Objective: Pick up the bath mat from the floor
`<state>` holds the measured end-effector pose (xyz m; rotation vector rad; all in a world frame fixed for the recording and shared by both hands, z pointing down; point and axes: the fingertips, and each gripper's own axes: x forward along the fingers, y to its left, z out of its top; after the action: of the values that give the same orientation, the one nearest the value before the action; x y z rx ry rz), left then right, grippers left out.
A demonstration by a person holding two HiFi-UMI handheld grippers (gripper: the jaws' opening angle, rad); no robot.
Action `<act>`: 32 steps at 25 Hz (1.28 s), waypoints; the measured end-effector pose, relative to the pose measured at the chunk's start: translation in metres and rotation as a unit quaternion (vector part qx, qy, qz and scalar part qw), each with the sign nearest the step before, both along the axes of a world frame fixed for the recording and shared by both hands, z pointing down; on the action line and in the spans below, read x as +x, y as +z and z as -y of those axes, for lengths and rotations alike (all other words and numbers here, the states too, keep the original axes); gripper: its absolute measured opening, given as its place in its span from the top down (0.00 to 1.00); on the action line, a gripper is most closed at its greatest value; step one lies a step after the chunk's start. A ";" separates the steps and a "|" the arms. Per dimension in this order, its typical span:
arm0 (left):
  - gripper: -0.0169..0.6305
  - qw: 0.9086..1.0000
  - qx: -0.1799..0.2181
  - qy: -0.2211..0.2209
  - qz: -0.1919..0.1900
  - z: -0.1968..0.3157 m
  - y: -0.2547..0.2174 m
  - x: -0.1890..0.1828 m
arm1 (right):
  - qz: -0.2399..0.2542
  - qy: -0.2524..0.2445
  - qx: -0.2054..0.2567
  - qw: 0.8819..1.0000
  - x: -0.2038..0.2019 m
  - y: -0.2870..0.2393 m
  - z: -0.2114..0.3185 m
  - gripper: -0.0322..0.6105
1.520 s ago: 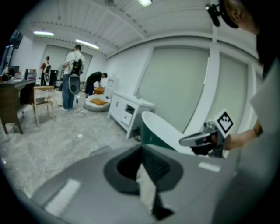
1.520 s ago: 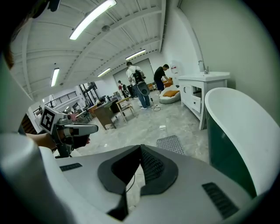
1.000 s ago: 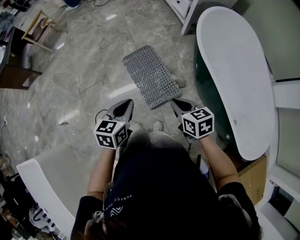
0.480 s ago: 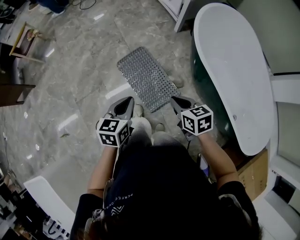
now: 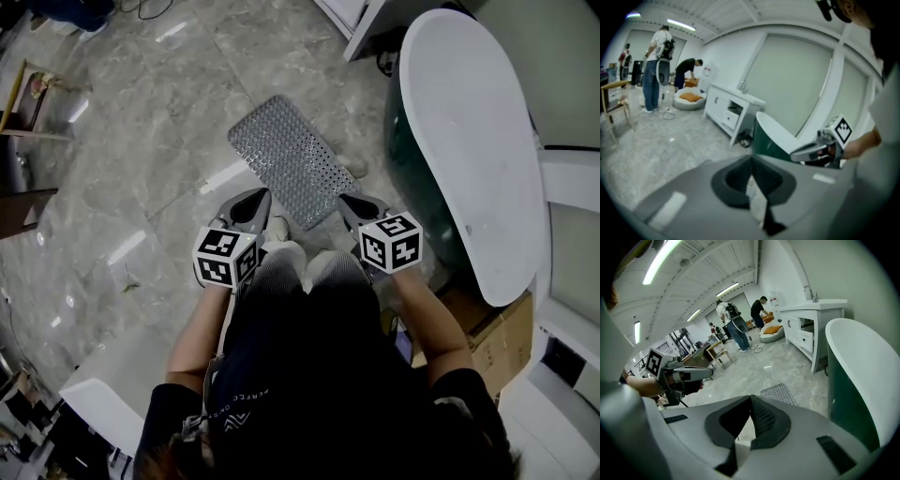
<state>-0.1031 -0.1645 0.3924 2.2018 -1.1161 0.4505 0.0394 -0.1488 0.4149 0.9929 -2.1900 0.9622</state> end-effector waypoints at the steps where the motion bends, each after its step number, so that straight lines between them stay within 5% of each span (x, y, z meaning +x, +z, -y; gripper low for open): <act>1: 0.97 1.000 -0.003 0.007 0.004 0.005 0.004 0.000 | -0.001 0.002 -0.002 1.000 -0.001 0.004 0.003 0.96; 9: 0.97 1.000 -0.020 0.014 -0.003 0.028 0.026 0.022 | 0.007 -0.019 -0.007 1.000 0.012 0.028 0.032 0.96; 23: 0.97 0.995 -0.029 -0.088 0.041 0.055 0.095 0.071 | -0.032 -0.137 -0.006 0.990 0.055 0.086 0.068 0.96; 32: 0.97 0.989 -0.067 -0.108 0.073 0.049 0.157 0.075 | -0.043 -0.155 -0.037 0.986 0.054 0.161 0.079 0.94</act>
<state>-0.0281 -0.2132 0.5490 1.9322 -1.3455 0.5805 0.0931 -0.2282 0.5756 0.6215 -2.1391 0.8315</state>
